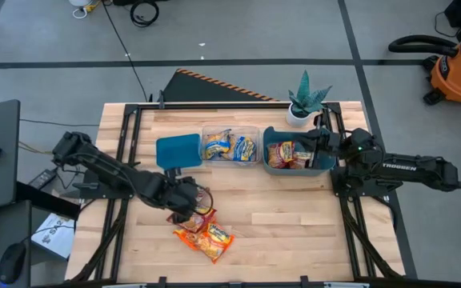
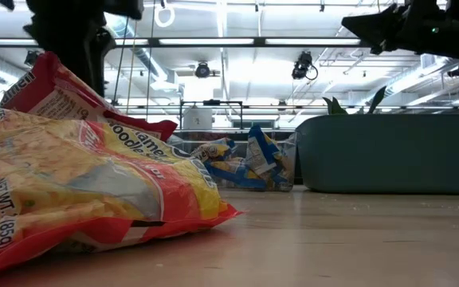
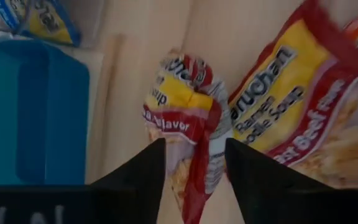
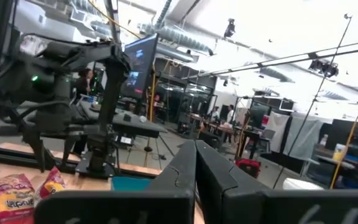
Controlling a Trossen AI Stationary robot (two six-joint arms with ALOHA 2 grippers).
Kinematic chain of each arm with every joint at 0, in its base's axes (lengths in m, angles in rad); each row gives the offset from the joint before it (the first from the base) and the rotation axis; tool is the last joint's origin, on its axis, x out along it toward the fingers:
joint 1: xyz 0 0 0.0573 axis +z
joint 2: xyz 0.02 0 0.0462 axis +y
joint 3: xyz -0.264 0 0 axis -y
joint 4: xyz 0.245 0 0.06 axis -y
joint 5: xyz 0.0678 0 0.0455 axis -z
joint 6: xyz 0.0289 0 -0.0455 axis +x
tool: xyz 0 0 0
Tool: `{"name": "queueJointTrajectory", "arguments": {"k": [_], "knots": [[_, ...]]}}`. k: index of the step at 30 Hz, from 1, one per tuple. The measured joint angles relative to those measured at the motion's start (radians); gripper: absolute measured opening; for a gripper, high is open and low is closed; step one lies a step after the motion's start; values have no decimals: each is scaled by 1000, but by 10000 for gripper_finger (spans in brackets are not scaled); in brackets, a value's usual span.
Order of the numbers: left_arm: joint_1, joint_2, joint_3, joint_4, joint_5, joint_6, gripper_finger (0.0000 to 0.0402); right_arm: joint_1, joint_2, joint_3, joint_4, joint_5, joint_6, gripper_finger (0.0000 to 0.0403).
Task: Sort Maruchan noodles
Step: Put the top red noddle pack into the dark blue bin
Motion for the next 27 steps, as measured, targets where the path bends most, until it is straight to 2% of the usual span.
{"name": "queueJointTrajectory", "arguments": {"k": [4, 11, 19, 22, 27], "knots": [[0, 33, 0, -25, 4, 0, 191, -10, 17, 0, -1, -2, 20, 9], [0, 66, 0, -21, -1, 15, 181, -10, 38, 0, 5, -4, 23, 9], [31, 112, -1, 8, -14, 70, 136, -10, 38, 0, 10, 42, 25, 9], [46, 111, -2, 21, 4, 129, 109, -10, 38, 0, 8, 46, 39, 9], [83, 105, -2, 31, 12, 132, 57, -10, 38, 0, 3, 49, 40, 9]]}}
